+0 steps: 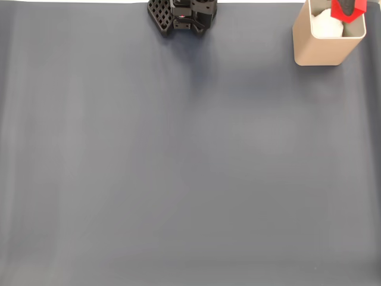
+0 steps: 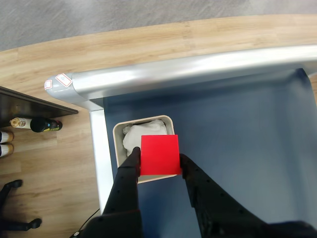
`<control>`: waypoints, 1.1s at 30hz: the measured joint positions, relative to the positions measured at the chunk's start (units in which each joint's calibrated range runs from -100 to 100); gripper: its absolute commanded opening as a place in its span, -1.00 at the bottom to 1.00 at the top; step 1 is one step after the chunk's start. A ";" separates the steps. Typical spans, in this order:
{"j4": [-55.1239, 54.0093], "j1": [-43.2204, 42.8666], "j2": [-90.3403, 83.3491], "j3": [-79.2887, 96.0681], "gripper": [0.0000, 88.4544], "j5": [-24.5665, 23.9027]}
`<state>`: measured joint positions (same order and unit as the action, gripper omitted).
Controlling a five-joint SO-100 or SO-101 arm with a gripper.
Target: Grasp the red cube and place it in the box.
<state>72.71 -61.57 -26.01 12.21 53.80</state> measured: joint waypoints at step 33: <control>-1.99 -3.04 0.00 2.26 -0.39 -3.17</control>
<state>70.72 -64.61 -26.01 14.47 50.62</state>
